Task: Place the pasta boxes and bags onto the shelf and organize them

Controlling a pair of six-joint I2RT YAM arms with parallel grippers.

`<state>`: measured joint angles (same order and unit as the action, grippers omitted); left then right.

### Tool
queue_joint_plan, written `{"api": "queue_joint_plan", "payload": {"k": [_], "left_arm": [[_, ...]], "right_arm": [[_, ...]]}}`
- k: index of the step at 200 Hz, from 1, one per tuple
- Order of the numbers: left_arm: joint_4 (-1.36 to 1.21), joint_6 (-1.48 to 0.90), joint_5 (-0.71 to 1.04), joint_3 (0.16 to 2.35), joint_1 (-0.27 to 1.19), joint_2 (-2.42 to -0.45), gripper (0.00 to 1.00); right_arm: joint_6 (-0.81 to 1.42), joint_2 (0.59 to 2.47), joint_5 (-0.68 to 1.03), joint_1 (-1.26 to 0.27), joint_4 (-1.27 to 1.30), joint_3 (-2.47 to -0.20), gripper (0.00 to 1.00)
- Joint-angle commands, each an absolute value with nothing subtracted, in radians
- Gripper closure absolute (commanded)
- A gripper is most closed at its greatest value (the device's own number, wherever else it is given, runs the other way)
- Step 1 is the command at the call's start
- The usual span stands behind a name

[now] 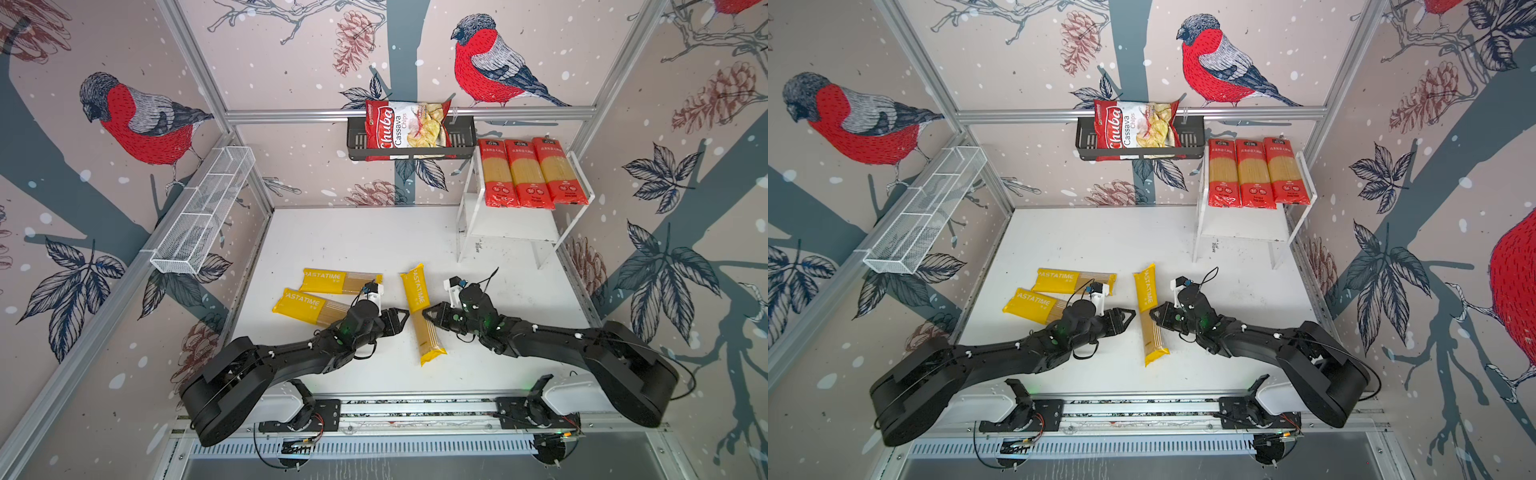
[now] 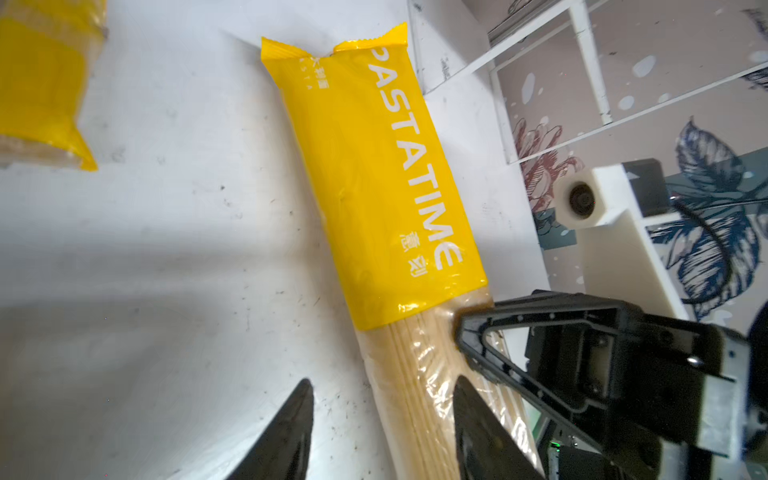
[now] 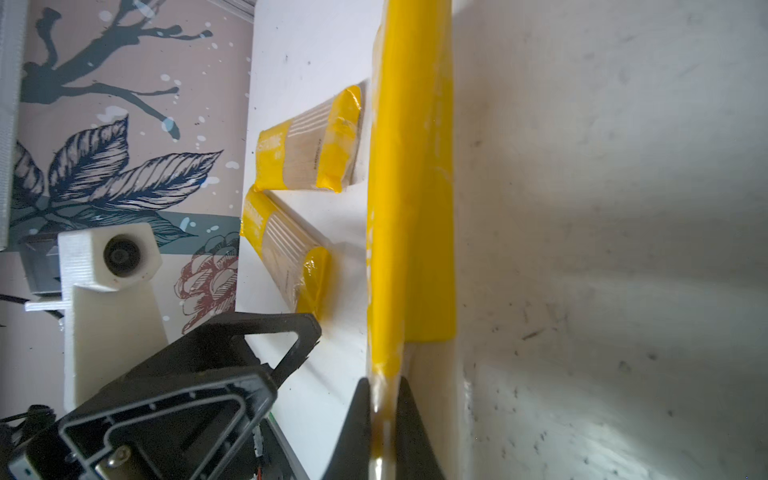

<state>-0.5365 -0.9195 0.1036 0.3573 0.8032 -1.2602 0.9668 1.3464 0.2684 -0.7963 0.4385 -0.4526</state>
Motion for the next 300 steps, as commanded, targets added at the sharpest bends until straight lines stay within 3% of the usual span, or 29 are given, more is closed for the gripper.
{"api": "queue_joint_plan", "payload": {"k": [1, 71, 138, 226, 262, 300], "left_arm": [[-0.580, -0.911, 0.137, 0.365, 0.784, -1.206, 0.42], [-0.651, -0.904, 0.243, 0.408, 0.736, -1.102, 0.22], [-0.804, -0.908, 0.389, 0.504, 0.718, -1.165, 0.21], [-0.873, -0.881, 0.433, 0.512, 0.718, -1.188, 0.41], [-0.880, -0.879, 0.441, 0.522, 0.718, -1.185, 0.62], [-0.891, -0.886, 0.442, 0.532, 0.718, -1.187, 0.78]], "right_arm": [[0.945, 1.303, 0.268, -0.798, 0.566, -0.477, 0.93], [0.897, 1.090, 0.220, -0.836, 0.688, -0.452, 0.95], [0.844, 0.982, 0.242, -0.894, 0.771, -0.448, 0.96], [0.833, 0.976, 0.276, -0.922, 0.836, -0.449, 0.97], [0.853, 1.012, 0.278, -0.923, 0.854, -0.445, 0.96], [0.859, 1.048, 0.259, -0.933, 0.835, -0.459, 0.86]]}}
